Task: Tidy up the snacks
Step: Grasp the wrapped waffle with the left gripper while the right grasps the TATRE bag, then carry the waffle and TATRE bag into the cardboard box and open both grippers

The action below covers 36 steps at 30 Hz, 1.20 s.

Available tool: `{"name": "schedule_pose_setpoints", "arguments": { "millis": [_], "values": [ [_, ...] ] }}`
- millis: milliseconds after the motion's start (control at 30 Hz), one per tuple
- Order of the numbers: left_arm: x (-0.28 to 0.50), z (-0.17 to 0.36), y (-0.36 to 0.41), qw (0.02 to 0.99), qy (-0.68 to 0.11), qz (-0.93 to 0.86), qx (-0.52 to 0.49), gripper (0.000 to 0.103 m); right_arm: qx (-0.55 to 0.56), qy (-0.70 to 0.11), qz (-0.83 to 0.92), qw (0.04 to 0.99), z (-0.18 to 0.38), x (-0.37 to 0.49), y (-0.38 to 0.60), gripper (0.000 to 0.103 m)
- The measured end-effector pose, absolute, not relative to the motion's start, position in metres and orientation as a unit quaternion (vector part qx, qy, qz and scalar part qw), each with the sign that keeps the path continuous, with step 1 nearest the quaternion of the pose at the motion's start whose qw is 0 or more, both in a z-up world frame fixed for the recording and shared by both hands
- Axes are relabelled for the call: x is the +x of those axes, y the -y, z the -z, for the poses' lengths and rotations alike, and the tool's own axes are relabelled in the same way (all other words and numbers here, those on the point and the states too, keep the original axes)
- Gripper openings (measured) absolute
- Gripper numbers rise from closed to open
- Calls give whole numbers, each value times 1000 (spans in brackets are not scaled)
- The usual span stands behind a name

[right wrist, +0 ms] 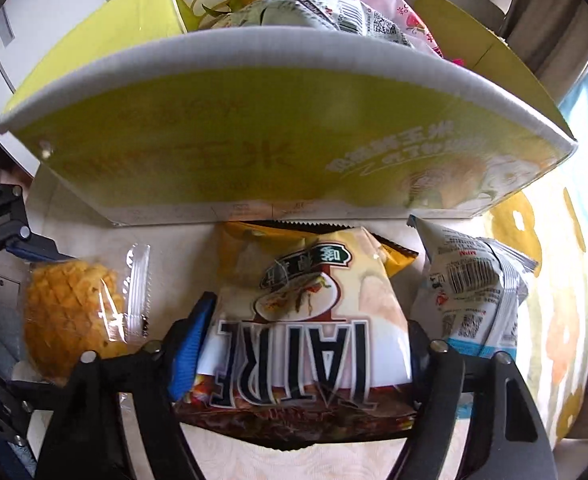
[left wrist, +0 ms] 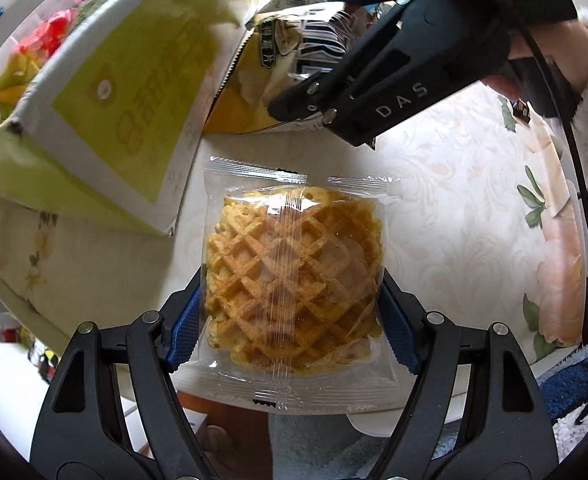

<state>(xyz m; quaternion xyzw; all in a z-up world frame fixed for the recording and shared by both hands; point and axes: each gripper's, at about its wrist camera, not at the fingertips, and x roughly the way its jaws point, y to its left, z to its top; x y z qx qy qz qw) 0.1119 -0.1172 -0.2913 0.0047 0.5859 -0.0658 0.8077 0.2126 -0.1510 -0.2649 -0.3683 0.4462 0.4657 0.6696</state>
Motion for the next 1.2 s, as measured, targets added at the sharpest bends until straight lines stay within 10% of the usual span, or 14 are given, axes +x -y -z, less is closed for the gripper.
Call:
{"name": "schedule_pose_setpoints", "arguments": {
  "millis": [1200],
  "values": [
    [183, 102, 0, 890, -445, 90, 37, 74, -168, -396, -307, 849, 61, 234, 177, 60]
  ]
}}
